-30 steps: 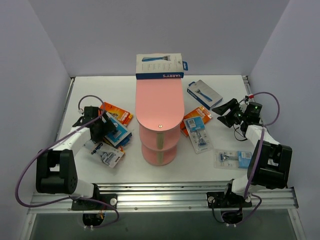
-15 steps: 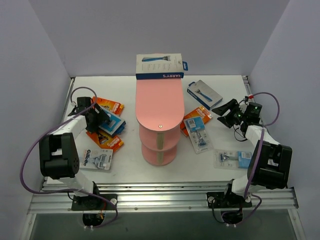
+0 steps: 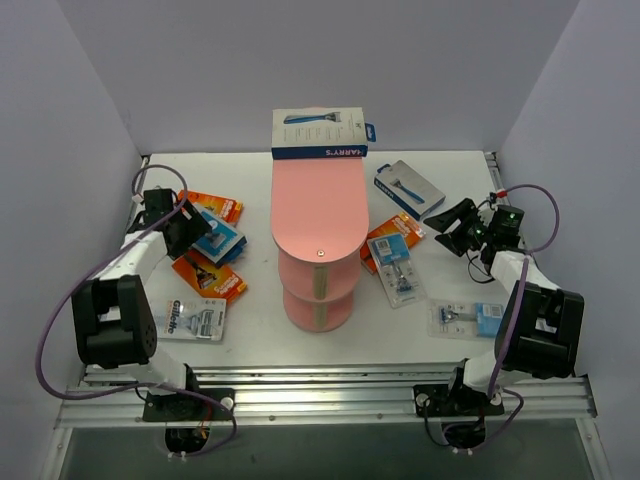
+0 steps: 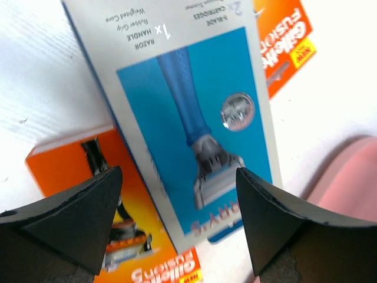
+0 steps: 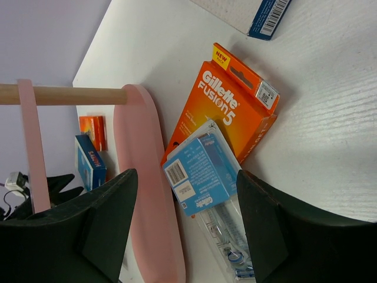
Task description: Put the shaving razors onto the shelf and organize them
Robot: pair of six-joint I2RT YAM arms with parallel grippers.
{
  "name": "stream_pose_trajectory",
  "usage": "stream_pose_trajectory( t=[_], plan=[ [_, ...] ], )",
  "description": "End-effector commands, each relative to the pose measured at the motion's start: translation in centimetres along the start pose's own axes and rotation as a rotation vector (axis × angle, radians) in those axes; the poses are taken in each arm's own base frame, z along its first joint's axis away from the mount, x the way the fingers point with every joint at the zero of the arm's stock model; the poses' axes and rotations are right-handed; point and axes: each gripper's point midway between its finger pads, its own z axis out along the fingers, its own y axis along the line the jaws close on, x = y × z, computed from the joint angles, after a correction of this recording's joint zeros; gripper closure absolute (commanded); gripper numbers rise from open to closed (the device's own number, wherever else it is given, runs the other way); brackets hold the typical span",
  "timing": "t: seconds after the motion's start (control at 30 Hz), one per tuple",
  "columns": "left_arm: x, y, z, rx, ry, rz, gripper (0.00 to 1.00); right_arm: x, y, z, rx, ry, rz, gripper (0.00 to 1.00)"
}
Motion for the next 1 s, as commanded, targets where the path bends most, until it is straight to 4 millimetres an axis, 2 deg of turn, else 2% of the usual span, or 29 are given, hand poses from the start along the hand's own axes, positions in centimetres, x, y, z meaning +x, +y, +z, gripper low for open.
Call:
stream_pose_trajectory(
  t=[0.0, 0.03, 0.23, 0.3, 0.5, 0.67, 0.97],
  plan=[
    [-2.2, -1.5, -3.6, 0.08, -0.109, -0.015, 0.13, -0.5, 0.4, -0.4, -0.012, -0.021, -0.033, 0.36],
    [-1.9, -1.4, -4.5, 0.086, -0.112, -0.02, 0.13, -0.5, 0.5, -0.4, -0.013, -0.022, -0.034, 0.36],
    [1.3, -1.4, -6.7, 0.168, -0.085, -0.141, 0.12, -0.3, 0.8, -0.5, -0.029, -0.023, -0.031, 0.36],
    [3.3, -0.9, -6.4, 0.171, -0.056, -0.177, 0.12, -0.2, 0.8, -0.5, -0.038, -0.023, -0.026, 0.36],
    [7.5, -2.9, -7.2, 0.211, -0.022, -0.236, 0.13, -0.1, 1.0, -0.5, -0.053, -0.025, -0.015, 0.36],
    [8.7, -4.9, -7.2, 0.221, -0.077, -0.231, 0.16, 0.0, 1.1, -0.5, -0.065, -0.024, -0.005, 0.37],
    [8.8, -4.9, -5.1, 0.201, -0.124, -0.281, 0.21, 0.3, 1.4, -0.4, -0.09, -0.014, 0.009, 0.37]
  ],
)
